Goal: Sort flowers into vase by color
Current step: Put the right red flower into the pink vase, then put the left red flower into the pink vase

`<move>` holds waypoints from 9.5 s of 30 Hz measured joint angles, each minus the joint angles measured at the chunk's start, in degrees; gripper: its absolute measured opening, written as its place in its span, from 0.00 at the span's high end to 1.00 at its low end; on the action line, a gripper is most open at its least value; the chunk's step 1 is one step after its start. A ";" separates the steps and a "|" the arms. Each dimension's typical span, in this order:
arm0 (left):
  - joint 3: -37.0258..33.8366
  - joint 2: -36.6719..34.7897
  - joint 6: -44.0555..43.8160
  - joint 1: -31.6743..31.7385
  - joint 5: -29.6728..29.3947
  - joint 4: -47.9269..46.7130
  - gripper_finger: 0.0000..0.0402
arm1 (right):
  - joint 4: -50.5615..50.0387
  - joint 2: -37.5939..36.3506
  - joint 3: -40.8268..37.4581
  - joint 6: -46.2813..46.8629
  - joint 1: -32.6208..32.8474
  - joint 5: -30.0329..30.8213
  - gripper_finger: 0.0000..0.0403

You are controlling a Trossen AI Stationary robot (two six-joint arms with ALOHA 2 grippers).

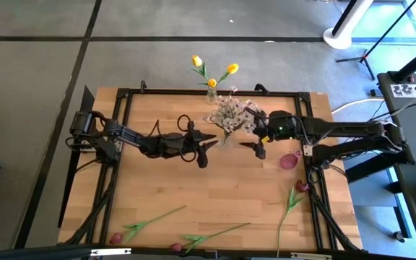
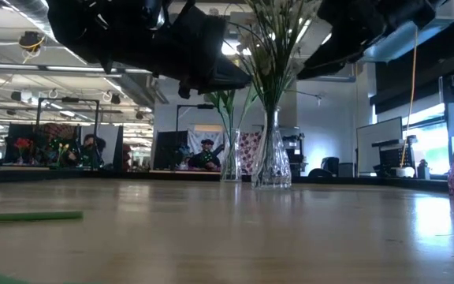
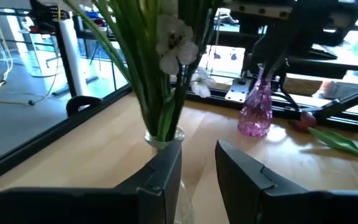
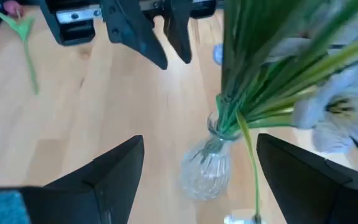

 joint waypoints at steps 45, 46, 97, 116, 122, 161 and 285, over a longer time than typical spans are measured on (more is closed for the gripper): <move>0.04 -1.20 -7.85 -32.93 -5.16 -3.51 0.76 | -21.68 22.77 0.02 133.07 59.44 -10.60 0.66; 0.04 -1.20 -8.26 -33.29 -5.22 -3.58 0.76 | -25.16 22.68 0.02 134.05 58.60 -11.42 0.67; 0.00 -1.16 -12.00 -33.62 -16.12 -5.44 0.76 | -76.50 -7.07 25.52 87.93 56.72 73.88 0.99; 0.00 -1.16 -11.90 -29.11 -16.09 -5.21 0.76 | -76.05 -36.03 28.09 67.93 71.60 69.27 1.00; 0.00 -1.17 -11.88 -26.08 -16.11 -5.00 0.76 | -70.05 -36.69 29.55 59.59 71.53 66.66 1.00; 0.02 -3.96 -25.89 -30.52 -8.36 -0.07 0.76 | -73.87 -34.89 19.92 66.63 71.51 26.22 0.44; 36.67 8.66 -51.78 -39.46 -15.07 -83.16 0.72 | 10.78 42.67 20.59 20.02 42.10 23.60 0.42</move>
